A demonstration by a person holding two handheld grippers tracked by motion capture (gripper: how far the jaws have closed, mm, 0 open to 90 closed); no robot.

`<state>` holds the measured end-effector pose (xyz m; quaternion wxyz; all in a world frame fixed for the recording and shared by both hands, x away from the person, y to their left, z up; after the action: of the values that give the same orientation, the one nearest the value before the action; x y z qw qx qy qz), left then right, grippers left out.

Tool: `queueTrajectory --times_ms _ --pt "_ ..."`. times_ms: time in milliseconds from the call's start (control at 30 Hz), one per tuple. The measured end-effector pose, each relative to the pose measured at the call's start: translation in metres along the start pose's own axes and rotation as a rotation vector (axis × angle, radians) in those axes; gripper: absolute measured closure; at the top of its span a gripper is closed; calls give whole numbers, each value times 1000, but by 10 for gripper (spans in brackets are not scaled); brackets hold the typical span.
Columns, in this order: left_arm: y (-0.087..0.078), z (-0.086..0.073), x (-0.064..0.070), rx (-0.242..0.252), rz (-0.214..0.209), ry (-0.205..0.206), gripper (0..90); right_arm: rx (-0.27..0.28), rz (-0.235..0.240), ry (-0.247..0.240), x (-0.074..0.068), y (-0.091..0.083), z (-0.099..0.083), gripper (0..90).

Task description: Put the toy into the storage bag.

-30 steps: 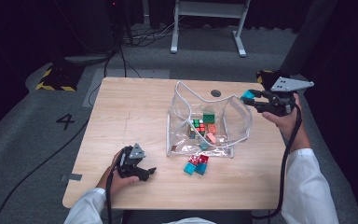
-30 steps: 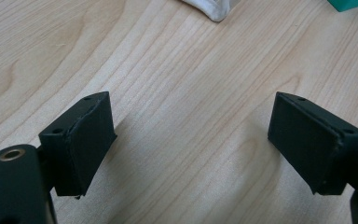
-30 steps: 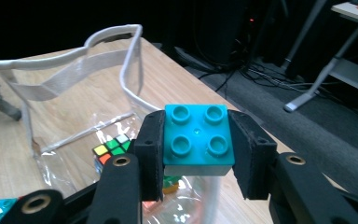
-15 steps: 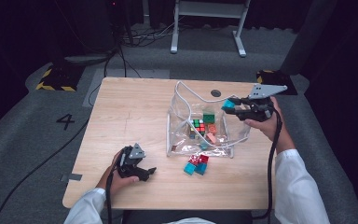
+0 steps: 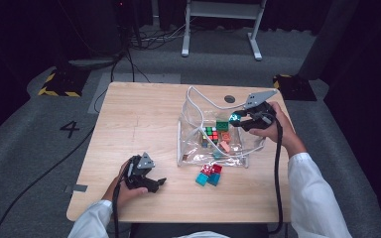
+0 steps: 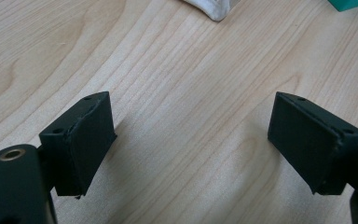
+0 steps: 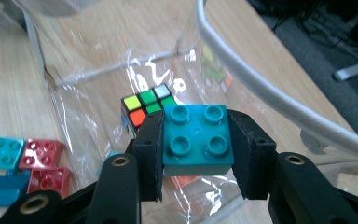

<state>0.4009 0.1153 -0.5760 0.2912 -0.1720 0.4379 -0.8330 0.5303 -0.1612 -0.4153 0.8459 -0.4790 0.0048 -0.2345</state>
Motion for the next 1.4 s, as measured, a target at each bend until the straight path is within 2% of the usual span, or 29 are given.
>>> queueTrajectory --times_ms 100,133,167,267,433,567,633,700,833,1067,1267,1400 --pt "0 0 1 2 -2 -6 147 -87 -2 -41 -2 6 -2 591" --pt "0 0 1 1 -2 -6 147 -97 -6 -76 -1 9 -2 591" --pt "0 0 1 1 -2 -7 147 -114 9 -66 -4 10 -3 591" --pt "0 0 1 2 -2 -6 147 -191 18 -94 -3 16 -10 591" --pt "0 0 0 2 6 -5 147 -292 60 -68 -4 23 -26 592" --pt "0 0 0 1 5 -5 147 -338 68 -72 -5 22 -35 591" --pt "0 0 0 1 6 -6 147 -355 59 -81 -2 19 -40 591" --pt "0 -1 0 -1 7 -3 146 -375 58 -67 -1 16 -47 592" --pt "0 -1 0 0 6 -3 146 -399 41 -71 2 13 -55 591" --pt "0 -1 0 -1 7 -3 146 -378 38 -61 2 11 -57 589" --pt "0 -1 0 -1 1 -4 146 -312 43 -45 0 8 -50 539" --pt "0 -1 0 -1 0 -4 146 -203 59 -20 0 3 -45 530"
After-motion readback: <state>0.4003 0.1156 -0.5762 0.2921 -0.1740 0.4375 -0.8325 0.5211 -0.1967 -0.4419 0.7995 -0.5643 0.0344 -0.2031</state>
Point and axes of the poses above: each handheld gripper's, and its own axes: y roughly forward along the jaws, z roughly out of its top, x roughly to its right, the point moved 10 cm from there along y, roughly forward along the jaws, and after that the axes turned 9 degrees about -x, right-handed, at the moved point
